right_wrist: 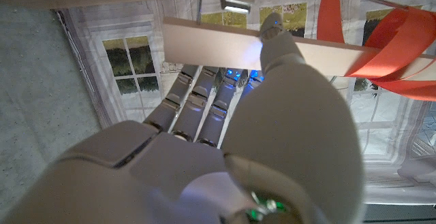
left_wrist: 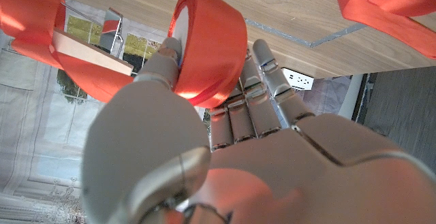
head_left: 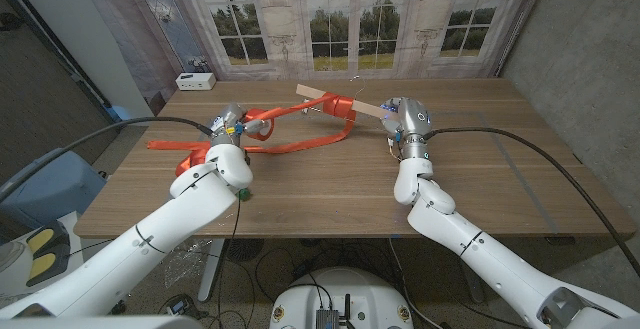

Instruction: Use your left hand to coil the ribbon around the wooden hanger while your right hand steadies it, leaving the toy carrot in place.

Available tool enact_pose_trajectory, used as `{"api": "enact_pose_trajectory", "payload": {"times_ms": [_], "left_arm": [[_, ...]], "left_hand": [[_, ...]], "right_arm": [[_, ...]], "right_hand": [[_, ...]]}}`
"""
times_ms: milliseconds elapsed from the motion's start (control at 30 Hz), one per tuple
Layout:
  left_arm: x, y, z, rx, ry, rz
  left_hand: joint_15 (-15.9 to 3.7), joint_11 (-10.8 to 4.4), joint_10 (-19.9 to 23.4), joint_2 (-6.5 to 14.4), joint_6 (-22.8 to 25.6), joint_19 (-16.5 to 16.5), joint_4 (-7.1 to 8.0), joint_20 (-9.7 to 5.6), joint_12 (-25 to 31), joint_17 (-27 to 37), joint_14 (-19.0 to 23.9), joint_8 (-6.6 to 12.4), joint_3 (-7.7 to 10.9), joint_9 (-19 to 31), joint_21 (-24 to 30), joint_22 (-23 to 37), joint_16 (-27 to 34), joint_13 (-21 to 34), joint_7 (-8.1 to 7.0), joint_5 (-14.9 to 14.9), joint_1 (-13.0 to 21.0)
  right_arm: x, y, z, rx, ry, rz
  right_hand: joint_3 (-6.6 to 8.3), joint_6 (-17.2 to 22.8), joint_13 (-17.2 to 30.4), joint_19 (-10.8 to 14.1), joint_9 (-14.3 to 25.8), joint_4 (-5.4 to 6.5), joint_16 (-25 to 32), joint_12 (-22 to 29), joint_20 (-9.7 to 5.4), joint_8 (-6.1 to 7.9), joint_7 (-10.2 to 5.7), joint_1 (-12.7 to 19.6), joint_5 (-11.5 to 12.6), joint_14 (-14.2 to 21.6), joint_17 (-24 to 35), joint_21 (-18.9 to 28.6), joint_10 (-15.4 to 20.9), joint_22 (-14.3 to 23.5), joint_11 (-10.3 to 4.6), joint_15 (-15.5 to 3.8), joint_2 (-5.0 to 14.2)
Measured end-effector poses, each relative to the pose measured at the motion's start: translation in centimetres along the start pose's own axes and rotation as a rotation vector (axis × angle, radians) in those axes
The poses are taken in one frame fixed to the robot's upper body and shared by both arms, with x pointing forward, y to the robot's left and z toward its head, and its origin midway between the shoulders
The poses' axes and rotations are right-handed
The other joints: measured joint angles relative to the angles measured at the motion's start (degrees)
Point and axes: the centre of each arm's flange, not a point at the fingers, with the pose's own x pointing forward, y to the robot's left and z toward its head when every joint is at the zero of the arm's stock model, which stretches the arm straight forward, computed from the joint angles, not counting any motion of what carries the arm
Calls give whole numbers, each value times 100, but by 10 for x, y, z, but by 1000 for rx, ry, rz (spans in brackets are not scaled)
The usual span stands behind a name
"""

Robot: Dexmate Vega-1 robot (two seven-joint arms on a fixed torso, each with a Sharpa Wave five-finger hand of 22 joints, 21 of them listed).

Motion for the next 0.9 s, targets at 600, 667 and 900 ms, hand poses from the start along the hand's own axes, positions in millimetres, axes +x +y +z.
{"api": "enact_pose_trajectory", "payload": {"times_ms": [600, 667, 900], "left_arm": [[10, -26, -13, 51, 69, -77], [11, -29, -14, 53, 75, -87], [13, -39, -18, 56, 93, -117]], "left_hand": [[-29, 0, 0, 0, 0, -52, 1, -11, -55, -14, -29, -28, -1, -18, 43, -29, -7, 77, 0, -7, 0], [-30, 0, 0, 0, 0, -52, 0, -11, -60, -17, -30, -29, -1, -18, 64, -29, -8, 80, 0, -16, 0], [-31, 0, 0, 0, 0, -51, -25, -11, -78, -47, -31, -49, 25, -45, 85, -28, -48, 80, 0, -18, 0]], "right_arm": [[7, 8, 3, -33, 51, 197], [8, 9, 6, -37, 50, 209], [11, 15, 5, -66, 89, 279]], "right_hand": [[-25, -41, -38, -52, 2, 25, -21, -66, 52, -29, 39, 0, -22, 0, -53, 0, 0, 1, -2, 0, 0], [-25, -73, -43, -53, 4, 25, -44, -68, 53, -29, 70, 0, -23, 0, -78, 0, 0, 1, -2, 0, 0], [-48, -156, -124, -116, 42, 50, -150, -178, 72, -51, 6, 8, -38, -126, -176, 0, -42, 1, -67, 38, 8]]}}
